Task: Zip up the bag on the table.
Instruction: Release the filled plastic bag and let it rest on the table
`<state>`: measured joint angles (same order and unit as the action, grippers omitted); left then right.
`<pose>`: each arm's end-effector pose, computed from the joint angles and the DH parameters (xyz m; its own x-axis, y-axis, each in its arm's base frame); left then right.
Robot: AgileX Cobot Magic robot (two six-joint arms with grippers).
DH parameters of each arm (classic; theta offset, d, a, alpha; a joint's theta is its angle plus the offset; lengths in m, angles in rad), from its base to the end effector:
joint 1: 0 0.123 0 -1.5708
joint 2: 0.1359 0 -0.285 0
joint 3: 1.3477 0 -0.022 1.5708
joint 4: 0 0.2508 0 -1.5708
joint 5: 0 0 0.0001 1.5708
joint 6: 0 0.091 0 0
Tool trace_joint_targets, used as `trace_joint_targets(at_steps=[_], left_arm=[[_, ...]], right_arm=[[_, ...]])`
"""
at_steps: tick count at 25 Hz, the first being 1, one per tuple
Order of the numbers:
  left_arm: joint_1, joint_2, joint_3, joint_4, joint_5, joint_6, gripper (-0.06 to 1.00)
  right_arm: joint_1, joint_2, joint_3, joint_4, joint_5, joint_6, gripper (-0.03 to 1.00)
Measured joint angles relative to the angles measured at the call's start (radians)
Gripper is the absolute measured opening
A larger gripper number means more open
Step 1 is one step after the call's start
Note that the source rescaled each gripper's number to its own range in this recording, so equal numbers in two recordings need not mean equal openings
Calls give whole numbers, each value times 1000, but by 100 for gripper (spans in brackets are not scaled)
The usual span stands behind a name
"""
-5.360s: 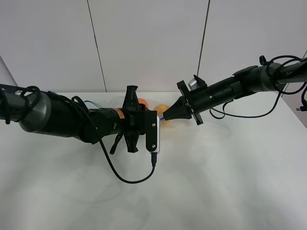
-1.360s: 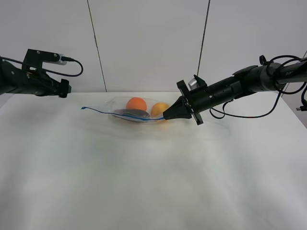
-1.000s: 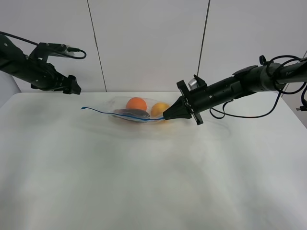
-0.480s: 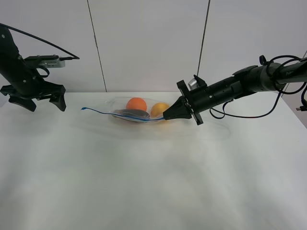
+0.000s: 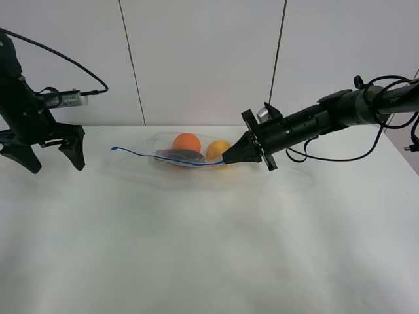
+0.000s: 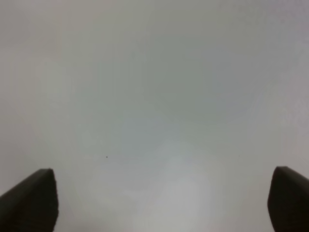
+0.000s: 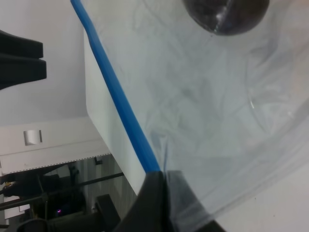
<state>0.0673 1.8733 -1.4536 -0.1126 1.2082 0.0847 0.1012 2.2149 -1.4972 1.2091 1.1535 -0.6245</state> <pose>0.3678 0.0152 0.2295 -0.9991 -0.0229 -0.0368 -0.0190 0.9945 -0.1035 0.4183 0.1207 0.1500 -0.9951 0.0001 -0.0985 -0.0851 0.5027 0.8603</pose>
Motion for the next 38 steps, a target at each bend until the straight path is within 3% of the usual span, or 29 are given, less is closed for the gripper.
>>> trace_joint_targets(at_steps=[8, 30, 38], left_arm=[[0, -226, 220, 23, 2, 0, 100], [0, -1252, 864, 23, -20, -14, 100], [0, -1518, 878, 23, -45, -14, 100]], right_arm=[[0, 0, 0, 0, 9, 0, 0], [0, 0, 0, 0, 16, 0, 0], [0, 0, 0, 0, 16, 0, 0]])
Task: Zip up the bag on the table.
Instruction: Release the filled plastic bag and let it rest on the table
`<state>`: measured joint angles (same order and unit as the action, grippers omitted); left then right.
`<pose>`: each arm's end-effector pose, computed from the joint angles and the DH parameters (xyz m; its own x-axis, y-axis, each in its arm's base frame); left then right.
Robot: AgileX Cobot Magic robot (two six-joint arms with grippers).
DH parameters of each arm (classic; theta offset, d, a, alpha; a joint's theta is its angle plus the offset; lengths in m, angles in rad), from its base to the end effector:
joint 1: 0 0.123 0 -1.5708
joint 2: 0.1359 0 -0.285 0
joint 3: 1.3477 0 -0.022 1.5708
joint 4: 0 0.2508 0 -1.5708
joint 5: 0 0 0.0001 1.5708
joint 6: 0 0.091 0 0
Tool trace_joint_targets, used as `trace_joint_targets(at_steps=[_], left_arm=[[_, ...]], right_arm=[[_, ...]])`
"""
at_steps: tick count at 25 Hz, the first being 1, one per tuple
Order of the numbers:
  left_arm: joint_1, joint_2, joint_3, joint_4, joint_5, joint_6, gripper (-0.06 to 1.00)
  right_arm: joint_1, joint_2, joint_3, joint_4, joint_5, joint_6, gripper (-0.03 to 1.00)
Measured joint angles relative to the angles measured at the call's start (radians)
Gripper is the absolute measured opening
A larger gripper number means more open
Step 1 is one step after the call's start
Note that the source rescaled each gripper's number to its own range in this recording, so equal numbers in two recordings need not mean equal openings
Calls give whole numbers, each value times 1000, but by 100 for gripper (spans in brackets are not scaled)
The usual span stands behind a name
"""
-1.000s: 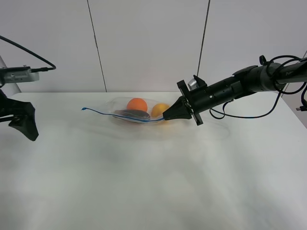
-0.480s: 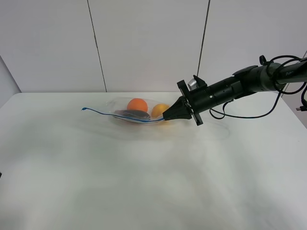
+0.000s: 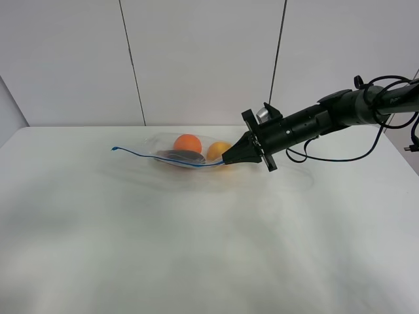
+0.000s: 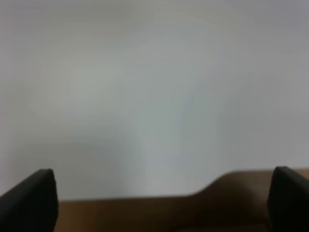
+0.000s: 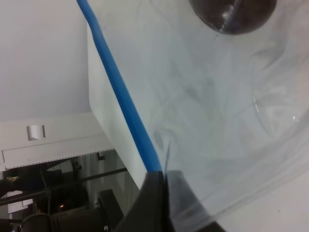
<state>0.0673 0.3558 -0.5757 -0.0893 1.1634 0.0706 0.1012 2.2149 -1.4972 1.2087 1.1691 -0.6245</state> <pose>0.0410 -0.0047 0.2858 -0.7528 -0.0156 -0.6581 0.0131 0.9992 -0.0387 0.4170 0.1211 0.1506 -0.9957 -0.0111 -0.0922 -0.0856 0.4950 0.8646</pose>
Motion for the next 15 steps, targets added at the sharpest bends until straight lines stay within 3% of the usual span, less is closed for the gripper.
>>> trace_joint_targets(at_steps=[8, 11, 13, 15], left_arm=[[0, -339, 5, -1, 2, 0, 100], [0, -358, 5, -1, 2, 0, 100], [0, -358, 5, -1, 2, 0, 100], [0, -358, 5, -1, 2, 0, 100]], right_arm=[[0, 0, 0, -1, 0, 0, 0], [0, 0, 0, -3, 0, 3, 1], [0, 0, -1, -9, 0, 12, 8], [0, 0, -4, -17, 0, 18, 27]])
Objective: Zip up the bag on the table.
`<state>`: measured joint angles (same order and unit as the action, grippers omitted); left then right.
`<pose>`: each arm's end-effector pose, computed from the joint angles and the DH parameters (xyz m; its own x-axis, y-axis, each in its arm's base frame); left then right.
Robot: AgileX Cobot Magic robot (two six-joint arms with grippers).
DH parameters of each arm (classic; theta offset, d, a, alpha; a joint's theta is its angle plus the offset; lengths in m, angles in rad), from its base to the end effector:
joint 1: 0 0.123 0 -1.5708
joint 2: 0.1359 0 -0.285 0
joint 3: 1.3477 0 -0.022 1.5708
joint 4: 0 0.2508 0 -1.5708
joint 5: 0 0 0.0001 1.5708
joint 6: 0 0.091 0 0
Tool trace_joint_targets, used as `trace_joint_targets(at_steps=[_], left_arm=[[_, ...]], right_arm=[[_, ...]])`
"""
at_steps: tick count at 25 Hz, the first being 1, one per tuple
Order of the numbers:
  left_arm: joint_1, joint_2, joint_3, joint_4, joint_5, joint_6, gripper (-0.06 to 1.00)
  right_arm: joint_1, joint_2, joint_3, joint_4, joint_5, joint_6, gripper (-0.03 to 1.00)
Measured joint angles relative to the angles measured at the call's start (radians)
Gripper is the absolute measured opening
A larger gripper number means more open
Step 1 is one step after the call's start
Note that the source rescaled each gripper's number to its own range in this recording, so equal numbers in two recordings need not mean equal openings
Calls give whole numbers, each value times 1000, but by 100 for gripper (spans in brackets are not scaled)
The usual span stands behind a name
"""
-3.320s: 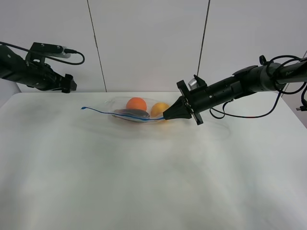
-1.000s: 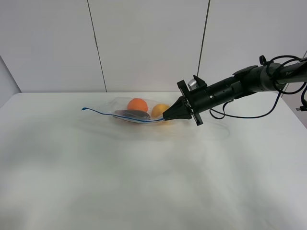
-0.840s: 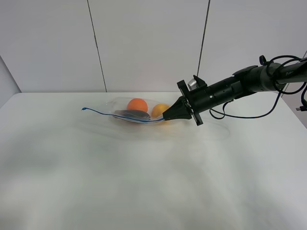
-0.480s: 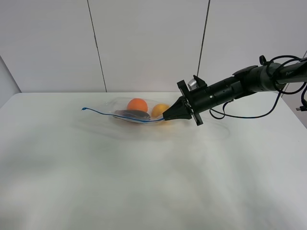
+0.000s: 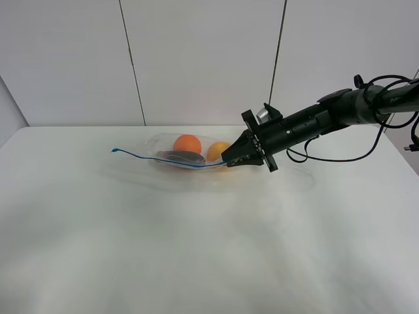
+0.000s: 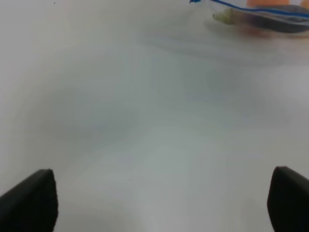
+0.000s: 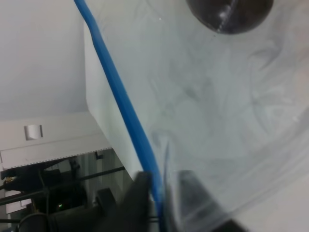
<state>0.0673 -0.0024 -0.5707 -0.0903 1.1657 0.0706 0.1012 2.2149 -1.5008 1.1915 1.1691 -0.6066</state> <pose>-0.0180 -0.0088 0.2883 -0.4813 0.0024 -0.8766 0.0222 0.9997 -0.0094 0.4169 0.1206 0.1504 -0.9966 -0.0134 -0.0816 -0.0771 0.5061 0.8590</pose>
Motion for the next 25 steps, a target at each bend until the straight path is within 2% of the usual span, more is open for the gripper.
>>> trace_joint_targets(at_steps=[4, 6, 11, 17, 20, 21, 23, 25], left_arm=[[0, 0, 0, 0, 0, 0, 100], [0, 0, 0, 0, 0, 0, 100], [0, 0, 0, 0, 0, 0, 100], [0, 0, 0, 0, 0, 0, 100], [0, 0, 0, 0, 0, 0, 100], [0, 0, 0, 0, 0, 0, 100], [0, 0, 0, 0, 0, 0, 100], [0, 0, 0, 0, 0, 0, 100]], right_arm=[[0, 0, 0, -41, 0, 17, 82], [0, 0, -9, -84, 1, 30, 93], [0, 1, -124, -321, 7, 154, 99], [0, 1, -342, -771, 21, 369, 99], [0, 1, -404, -979, 33, 460, 99], [0, 1, -419, -1079, 33, 494, 99], [-4, 1, -421, -1144, 37, 509, 99], [-18, 1, -421, -1156, 37, 514, 99]])
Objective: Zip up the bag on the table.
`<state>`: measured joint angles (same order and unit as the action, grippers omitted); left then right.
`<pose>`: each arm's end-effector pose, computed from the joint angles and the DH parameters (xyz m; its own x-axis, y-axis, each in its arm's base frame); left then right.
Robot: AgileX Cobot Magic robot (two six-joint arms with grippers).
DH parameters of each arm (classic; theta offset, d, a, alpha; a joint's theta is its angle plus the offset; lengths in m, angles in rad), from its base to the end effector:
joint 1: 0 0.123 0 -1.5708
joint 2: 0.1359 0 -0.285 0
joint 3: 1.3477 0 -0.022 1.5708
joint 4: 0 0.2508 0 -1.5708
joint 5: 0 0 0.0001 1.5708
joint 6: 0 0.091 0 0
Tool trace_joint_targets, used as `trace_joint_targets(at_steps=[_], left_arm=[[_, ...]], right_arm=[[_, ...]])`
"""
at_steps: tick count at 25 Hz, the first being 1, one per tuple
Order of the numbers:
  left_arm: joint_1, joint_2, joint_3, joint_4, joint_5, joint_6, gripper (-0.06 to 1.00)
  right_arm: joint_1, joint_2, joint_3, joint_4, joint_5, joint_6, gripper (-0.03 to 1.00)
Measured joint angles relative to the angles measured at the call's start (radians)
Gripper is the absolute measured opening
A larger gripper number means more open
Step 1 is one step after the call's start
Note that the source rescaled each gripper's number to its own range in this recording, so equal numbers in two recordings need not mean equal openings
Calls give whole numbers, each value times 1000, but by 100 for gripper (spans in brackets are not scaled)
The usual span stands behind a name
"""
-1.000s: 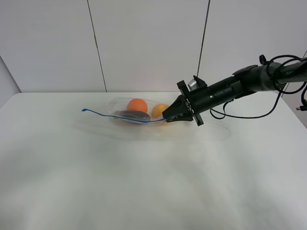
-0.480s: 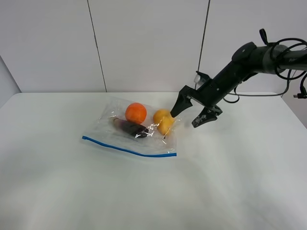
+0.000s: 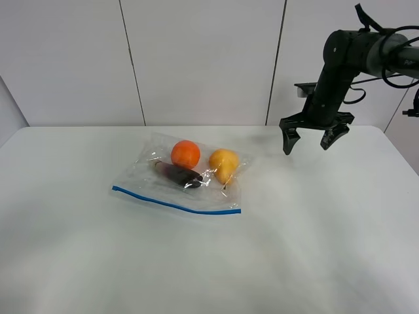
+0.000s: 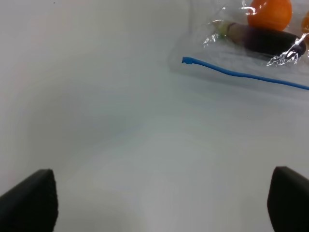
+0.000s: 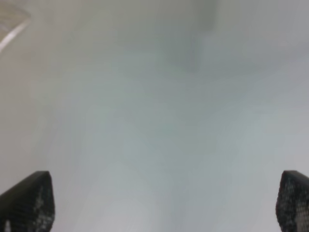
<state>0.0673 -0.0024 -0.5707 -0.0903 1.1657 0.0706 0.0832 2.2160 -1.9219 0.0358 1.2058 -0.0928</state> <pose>-0.0180 -0.0088 0.2883 -0.4813 0.0024 -0.8766 0.0222 0.9997 -0.0094 0.4630 0.0417 0.2056 -0.9739 -0.1614 -0.1598 -0.1667 0.9858 0.0203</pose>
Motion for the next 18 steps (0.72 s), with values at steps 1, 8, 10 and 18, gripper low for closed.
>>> trace_joint_targets(at_steps=[1, 8, 10, 18], left_arm=[[0, 0, 0, 0, 0, 0, 100], [0, 0, 0, 0, 0, 0, 100], [0, 0, 0, 0, 0, 0, 100], [0, 0, 0, 0, -1, 0, 100]], right_arm=[[-11, 0, 0, -3, 0, 0, 99], [-81, -73, 72, 30, 0, 2, 99], [-82, -124, 139, 28, 0, 1, 99], [-82, -440, 535, 15, 2, 1, 99]])
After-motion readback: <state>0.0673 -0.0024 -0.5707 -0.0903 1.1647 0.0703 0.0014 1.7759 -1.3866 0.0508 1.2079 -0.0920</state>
